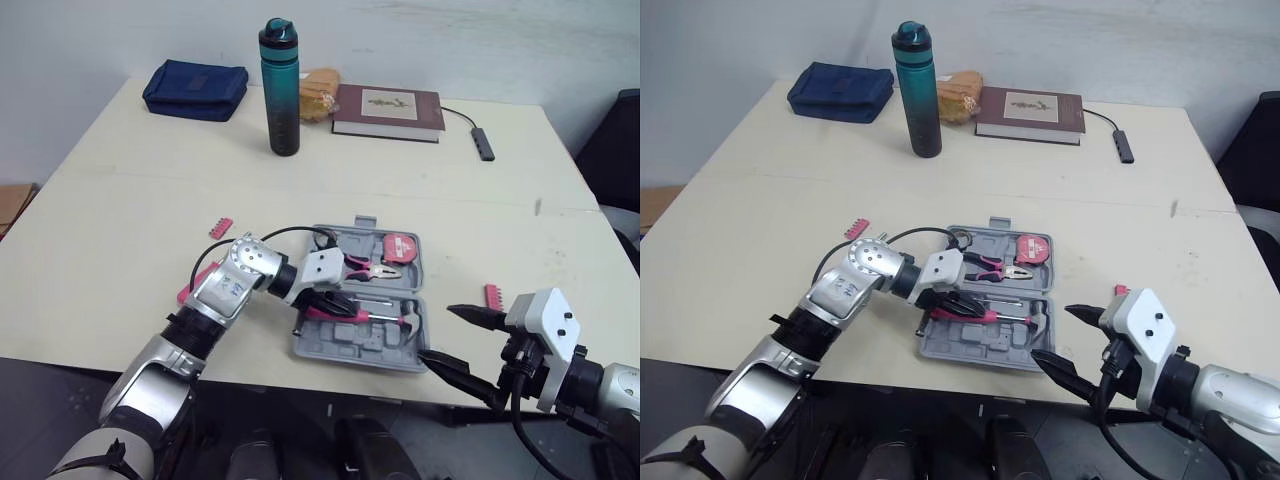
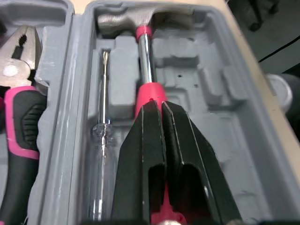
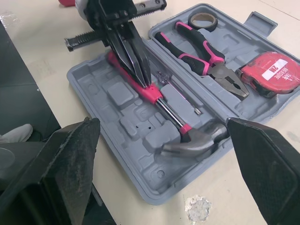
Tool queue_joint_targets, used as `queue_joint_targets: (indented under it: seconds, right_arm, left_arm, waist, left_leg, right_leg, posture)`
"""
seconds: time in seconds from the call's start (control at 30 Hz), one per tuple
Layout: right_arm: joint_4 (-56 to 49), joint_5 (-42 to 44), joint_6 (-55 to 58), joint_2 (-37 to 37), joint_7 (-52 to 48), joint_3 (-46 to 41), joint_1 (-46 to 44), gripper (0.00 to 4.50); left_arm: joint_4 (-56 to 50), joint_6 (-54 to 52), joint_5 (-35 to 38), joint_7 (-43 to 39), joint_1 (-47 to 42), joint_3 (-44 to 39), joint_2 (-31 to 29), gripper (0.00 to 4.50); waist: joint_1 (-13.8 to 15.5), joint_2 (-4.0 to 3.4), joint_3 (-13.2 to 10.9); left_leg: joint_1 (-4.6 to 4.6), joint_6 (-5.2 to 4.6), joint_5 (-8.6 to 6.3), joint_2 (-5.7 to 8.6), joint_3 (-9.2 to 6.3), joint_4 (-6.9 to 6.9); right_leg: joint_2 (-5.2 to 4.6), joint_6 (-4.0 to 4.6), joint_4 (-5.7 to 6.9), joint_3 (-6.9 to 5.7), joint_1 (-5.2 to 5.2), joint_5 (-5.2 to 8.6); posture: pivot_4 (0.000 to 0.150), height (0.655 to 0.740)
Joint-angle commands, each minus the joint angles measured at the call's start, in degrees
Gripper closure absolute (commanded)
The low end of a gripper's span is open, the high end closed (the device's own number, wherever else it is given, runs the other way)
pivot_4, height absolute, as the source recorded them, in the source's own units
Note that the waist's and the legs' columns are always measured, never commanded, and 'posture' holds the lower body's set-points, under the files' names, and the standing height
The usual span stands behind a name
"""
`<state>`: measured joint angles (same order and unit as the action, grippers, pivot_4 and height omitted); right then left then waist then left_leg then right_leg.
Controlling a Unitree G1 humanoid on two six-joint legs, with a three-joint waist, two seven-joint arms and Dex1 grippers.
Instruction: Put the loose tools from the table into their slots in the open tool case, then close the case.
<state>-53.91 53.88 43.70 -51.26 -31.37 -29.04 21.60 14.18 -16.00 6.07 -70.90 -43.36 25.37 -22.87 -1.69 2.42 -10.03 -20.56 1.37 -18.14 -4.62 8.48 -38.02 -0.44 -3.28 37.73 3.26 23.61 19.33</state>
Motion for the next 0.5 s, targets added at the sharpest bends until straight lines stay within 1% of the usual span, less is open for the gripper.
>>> queue_joint_targets:
  seconds: [0.03,0.27,0.37,0.5]
  right_arm:
    - [-3.2,-0.4,-1.0,0.1,0.3,0.0,0.5,0.00]
    - [-3.2,-0.3,-1.1,0.2,0.6,0.2,0.5,0.00]
    - [-3.2,-0.5,-1.1,0.1,0.7,0.3,0.4,0.00]
    - [-3.2,-0.5,-1.1,0.2,0.8,0.3,0.4,0.00]
  left_arm:
    - [-0.1,1.1,-2.0,0.0,0.8,1.4,0.3,4.43]
    - [0.1,1.2,-4.0,1.1,1.3,2.5,1.0,4.43]
    - [0.4,1.5,-6.4,1.0,1.4,4.3,0.3,4.43]
    - [1.5,-1.0,-8.3,0.0,0.6,6.4,-0.4,4.43]
  waist:
    - [0.0,0.00,0.0]
    - [0.1,0.01,0.0]
    - [0.1,0.06,0.1]
    - [0.1,0.15,0.2]
  left_leg:
    - [0.00,0.00,0.00,0.00,0.00,0.00]
    - [0.05,-0.01,-0.01,0.00,0.00,0.00]
    - [0.08,-0.04,-0.02,0.01,0.00,0.00]
    - [0.19,-0.07,-0.04,0.01,0.00,0.00]
  right_leg:
    - [0.00,0.00,0.00,0.00,0.00,0.00]
    - [-0.02,0.00,-0.01,0.00,-0.08,0.00]
    - [-0.03,0.00,-0.03,0.00,-0.12,0.00]
    - [-0.04,-0.01,-0.06,0.00,-0.25,0.00]
  posture:
    - [0.150,0.7377]
    - [0.150,0.7377]
    - [0.150,0.7377]
    - [0.150,0.7377]
